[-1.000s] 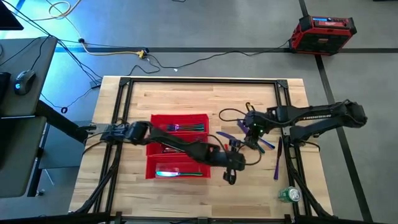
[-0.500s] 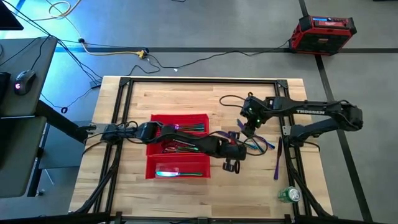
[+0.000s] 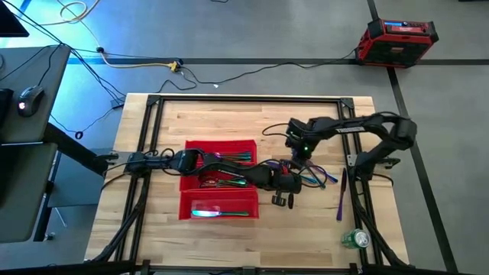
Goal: Sort silverware
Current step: Put the purple table knife into the bottom red bin
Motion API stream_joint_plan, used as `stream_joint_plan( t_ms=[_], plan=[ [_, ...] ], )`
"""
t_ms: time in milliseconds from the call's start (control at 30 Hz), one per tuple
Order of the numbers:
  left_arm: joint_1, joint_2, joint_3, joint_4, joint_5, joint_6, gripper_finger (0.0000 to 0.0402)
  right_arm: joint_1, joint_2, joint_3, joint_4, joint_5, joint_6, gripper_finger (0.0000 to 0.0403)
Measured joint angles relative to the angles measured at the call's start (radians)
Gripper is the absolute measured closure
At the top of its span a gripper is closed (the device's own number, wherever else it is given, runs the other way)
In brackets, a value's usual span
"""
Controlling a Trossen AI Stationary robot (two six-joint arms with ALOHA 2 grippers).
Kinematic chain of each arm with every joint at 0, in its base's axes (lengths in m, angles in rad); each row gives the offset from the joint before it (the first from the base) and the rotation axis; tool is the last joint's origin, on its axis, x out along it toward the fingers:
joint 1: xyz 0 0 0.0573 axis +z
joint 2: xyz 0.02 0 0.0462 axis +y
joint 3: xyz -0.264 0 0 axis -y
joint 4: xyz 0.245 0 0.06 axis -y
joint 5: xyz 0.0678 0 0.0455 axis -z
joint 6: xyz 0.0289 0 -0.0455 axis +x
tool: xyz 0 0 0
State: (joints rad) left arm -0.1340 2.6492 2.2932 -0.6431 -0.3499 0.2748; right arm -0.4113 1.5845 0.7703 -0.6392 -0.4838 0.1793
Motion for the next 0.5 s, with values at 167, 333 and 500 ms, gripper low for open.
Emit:
stream_joint_plan(
  t_ms=[167,333,500],
  plan=[
    [0.001,0.000,0.000,-0.021,0.007,-0.015,0.0401,-0.034,0.059,0.003,0.018,-0.032,-0.041,0.0263],
    [0.004,0.000,0.002,-0.051,0.012,-0.037,0.0401,-0.049,0.072,0.002,0.033,-0.054,-0.087,0.0263],
    [0.011,0.000,0.001,-0.086,0.036,-0.085,0.0402,-0.050,0.072,0.002,0.029,-0.051,-0.108,0.0263]
  ],
)
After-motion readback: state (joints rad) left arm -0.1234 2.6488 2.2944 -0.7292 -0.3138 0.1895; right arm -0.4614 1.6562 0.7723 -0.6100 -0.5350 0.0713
